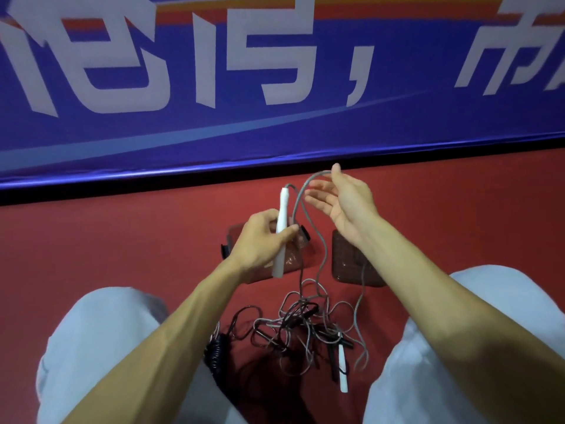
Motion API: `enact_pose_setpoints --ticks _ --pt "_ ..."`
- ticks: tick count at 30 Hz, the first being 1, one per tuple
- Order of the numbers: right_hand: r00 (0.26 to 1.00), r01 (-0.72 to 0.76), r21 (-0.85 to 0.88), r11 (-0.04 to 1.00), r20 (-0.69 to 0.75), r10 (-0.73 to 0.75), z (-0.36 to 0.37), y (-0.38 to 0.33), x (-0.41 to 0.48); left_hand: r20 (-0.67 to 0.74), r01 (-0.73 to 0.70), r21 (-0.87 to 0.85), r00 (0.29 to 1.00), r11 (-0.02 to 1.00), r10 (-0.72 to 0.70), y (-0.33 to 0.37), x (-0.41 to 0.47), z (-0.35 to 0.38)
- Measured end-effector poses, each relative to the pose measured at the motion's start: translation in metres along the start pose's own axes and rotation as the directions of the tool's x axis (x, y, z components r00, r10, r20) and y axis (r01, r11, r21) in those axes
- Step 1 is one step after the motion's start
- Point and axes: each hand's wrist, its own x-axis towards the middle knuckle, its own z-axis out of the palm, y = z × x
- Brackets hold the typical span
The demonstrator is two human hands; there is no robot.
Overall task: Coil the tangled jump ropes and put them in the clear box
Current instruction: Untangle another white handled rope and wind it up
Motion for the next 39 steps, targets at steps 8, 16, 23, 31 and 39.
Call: enact_pose_setpoints --ticks 8,16,23,31,39 --pt "0.970 0.029 -0.585 0.810 0.212 0.118 0.001 0.019 -0.008 -0.166 -0.020 -0.662 0.979 0.750 -0.121 0.036 0.002 -0.018" --pt "0.724 0.431 -0.824 0.367 0.559 0.405 -0.003 0.057 -0.009 -0.253 -0.195 -0.943 0.946 0.269 -0.203 0.053 0.001 -0.050" --pt "0.913 0.299 -0.697 0.651 0.408 0.017 0.011 0.047 -0.010 -0.308 -0.164 -0.861 0.921 0.481 -0.238 0.038 0.010 -0.046" --pt "0.947 0.318 -0.388 0.865 0.163 -0.275 0.013 0.011 -0.005 -0.091 0.120 0.134 0.990 0.984 -0.108 0.001 0.007 -0.022" --pt "0.970 0.242 -0.177 0.954 0.075 -0.232 0.013 0.002 -0.005 0.199 0.160 0.031 0.966 0.987 -0.163 0.000 0.000 -0.007"
